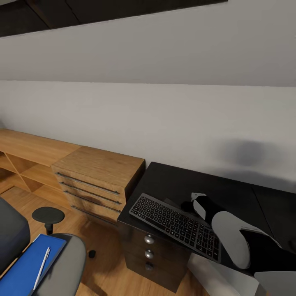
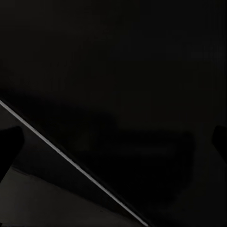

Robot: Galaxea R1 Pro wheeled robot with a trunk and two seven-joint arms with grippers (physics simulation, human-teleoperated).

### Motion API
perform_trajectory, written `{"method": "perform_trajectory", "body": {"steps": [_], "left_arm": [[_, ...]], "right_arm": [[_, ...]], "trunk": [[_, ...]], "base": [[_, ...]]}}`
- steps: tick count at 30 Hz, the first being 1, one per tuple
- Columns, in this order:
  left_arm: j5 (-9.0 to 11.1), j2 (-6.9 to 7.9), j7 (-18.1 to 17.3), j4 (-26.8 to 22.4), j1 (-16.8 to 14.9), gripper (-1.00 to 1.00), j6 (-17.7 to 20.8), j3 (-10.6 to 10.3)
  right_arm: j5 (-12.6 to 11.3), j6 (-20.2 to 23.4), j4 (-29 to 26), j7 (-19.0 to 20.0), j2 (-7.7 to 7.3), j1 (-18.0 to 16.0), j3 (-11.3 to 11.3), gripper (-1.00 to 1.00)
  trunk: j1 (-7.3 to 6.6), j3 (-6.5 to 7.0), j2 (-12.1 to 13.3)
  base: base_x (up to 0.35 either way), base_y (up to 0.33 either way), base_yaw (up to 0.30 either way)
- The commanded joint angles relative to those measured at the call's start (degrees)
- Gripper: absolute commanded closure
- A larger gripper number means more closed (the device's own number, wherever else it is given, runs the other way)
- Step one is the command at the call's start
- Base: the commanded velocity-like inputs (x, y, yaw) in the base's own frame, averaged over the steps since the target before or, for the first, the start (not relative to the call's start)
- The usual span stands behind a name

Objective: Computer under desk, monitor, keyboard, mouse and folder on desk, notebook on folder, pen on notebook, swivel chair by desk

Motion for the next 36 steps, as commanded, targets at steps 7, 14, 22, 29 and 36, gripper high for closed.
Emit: {"method": "perform_trajectory", "body": {"steps": [7, 14, 22, 29, 36], "left_arm": [[0.2, 0.00, 0.5, 0.0, 0.0, -1.00, -0.2, -0.5], [0.2, -0.04, 0.5, 0.0, -0.1, -1.00, -0.2, -0.5], [0.2, -0.05, 0.4, 0.0, 0.0, -1.00, -0.2, -0.5], [0.2, -0.05, 0.4, 0.0, 0.0, -1.00, -0.2, -0.5], [0.2, -0.05, 0.4, 0.0, -0.1, -1.00, -0.2, -0.5]], "right_arm": [[0.3, -0.6, -0.2, -0.1, -1.66, 0.0, -0.5, -1.00], [0.1, -4.6, -0.1, -0.2, -3.55, 0.0, -0.5, -1.00], [0.0, -5.9, -0.1, -0.1, -4.52, 0.1, -0.6, -1.00], [0.1, -6.0, 0.3, -0.1, -5.07, 0.1, -0.6, -1.00], [0.1, -6.1, 2.0, -0.1, -5.33, 0.2, -0.6, -1.00]], "trunk": [[0.00, -0.06, 0.0], [0.00, -0.06, 0.0], [0.00, -0.06, 0.0], [0.00, -0.06, 0.0], [0.00, -0.06, 0.0]], "base": [[0.000, 0.000, 0.000], [0.000, 0.000, 0.000], [0.000, 0.000, 0.000], [-0.011, 0.000, 0.000], [-0.122, 0.000, 0.000]]}}
